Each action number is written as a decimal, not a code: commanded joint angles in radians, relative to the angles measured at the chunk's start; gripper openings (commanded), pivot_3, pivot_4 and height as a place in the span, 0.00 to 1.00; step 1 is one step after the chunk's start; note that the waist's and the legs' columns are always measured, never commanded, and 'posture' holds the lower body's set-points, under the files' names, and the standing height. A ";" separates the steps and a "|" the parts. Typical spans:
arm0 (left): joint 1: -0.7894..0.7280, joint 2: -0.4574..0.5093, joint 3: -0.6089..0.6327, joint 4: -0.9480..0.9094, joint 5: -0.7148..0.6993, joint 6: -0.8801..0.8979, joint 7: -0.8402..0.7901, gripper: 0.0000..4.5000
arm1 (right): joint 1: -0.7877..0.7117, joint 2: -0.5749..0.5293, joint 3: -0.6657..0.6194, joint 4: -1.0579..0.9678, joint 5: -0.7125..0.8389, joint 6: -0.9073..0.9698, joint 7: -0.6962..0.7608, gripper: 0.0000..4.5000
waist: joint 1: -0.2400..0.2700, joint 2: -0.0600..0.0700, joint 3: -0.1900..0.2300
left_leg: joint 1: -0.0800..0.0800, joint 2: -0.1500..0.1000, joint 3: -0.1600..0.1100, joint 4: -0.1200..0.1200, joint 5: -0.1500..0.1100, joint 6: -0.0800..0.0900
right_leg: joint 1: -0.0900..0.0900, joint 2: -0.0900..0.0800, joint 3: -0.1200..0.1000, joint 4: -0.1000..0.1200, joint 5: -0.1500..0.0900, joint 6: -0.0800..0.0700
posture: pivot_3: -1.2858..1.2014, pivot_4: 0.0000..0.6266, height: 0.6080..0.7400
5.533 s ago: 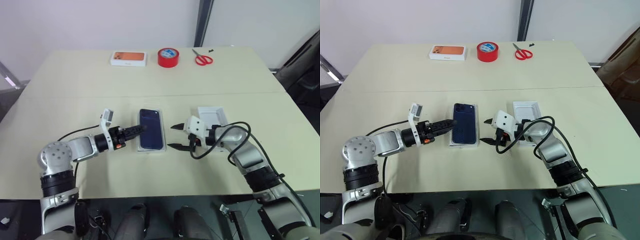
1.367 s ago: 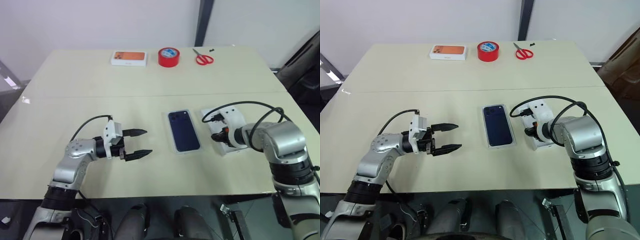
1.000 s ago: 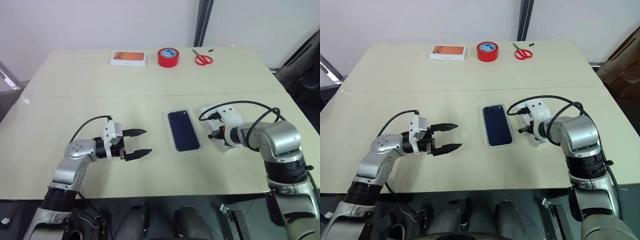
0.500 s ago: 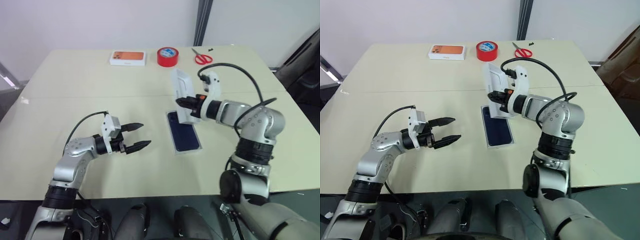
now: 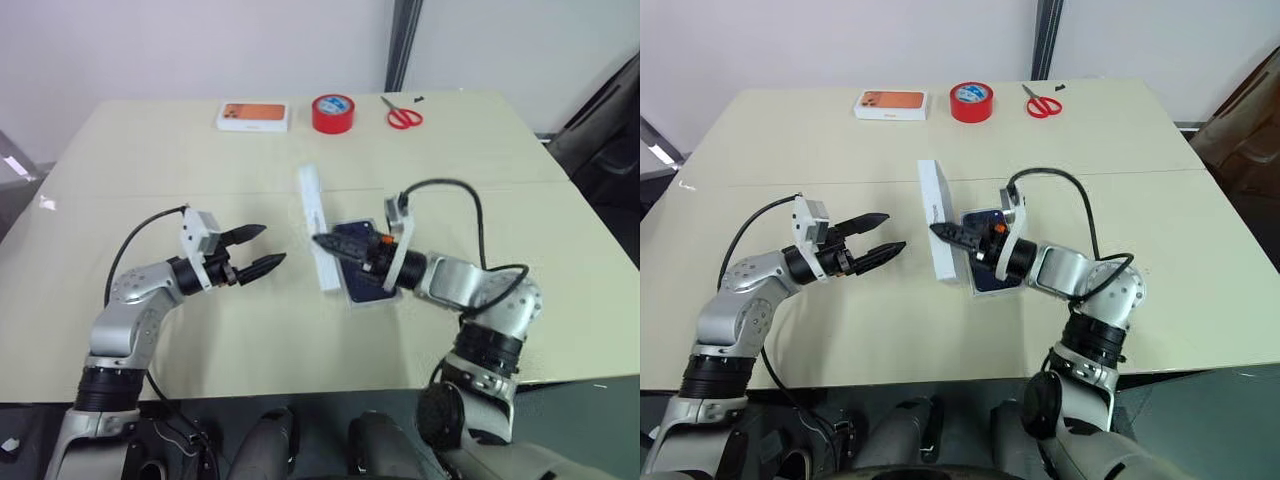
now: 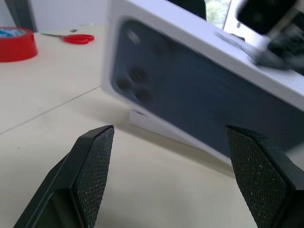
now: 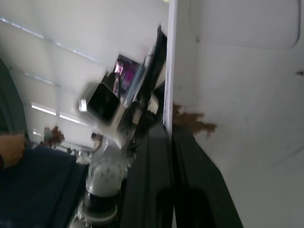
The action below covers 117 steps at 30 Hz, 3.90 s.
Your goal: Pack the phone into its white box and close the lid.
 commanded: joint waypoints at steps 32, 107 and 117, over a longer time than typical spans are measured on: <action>-0.125 -0.253 -0.214 0.167 0.152 -0.075 0.055 0.00 | -0.045 -0.486 0.216 0.148 -0.257 -0.560 0.150 0.99 | 0.007 0.001 0.000 | 0.000 0.001 0.001 0.002 -0.001 0.002 | 0.003 0.001 -0.001 -0.002 0.000 0.000 | 0.52 0.24 0.95; -0.336 -0.359 -0.114 0.243 0.112 0.153 0.221 0.00 | 0.078 -0.581 0.478 0.071 -1.113 -1.204 0.638 0.01 | 0.015 0.000 0.000 | 0.000 0.001 0.001 0.004 0.002 -0.003 | 0.003 0.002 -0.001 -0.002 0.000 0.000 | 0.52 0.24 0.95; -0.318 -0.377 -0.346 0.429 0.357 0.101 0.260 0.00 | 0.251 -0.680 0.693 -0.053 -1.212 -1.256 0.820 0.01 | 0.012 -0.002 -0.002 | 0.001 0.001 0.001 0.005 0.002 -0.003 | 0.004 0.002 -0.001 -0.002 0.000 0.001 | 0.52 0.24 0.95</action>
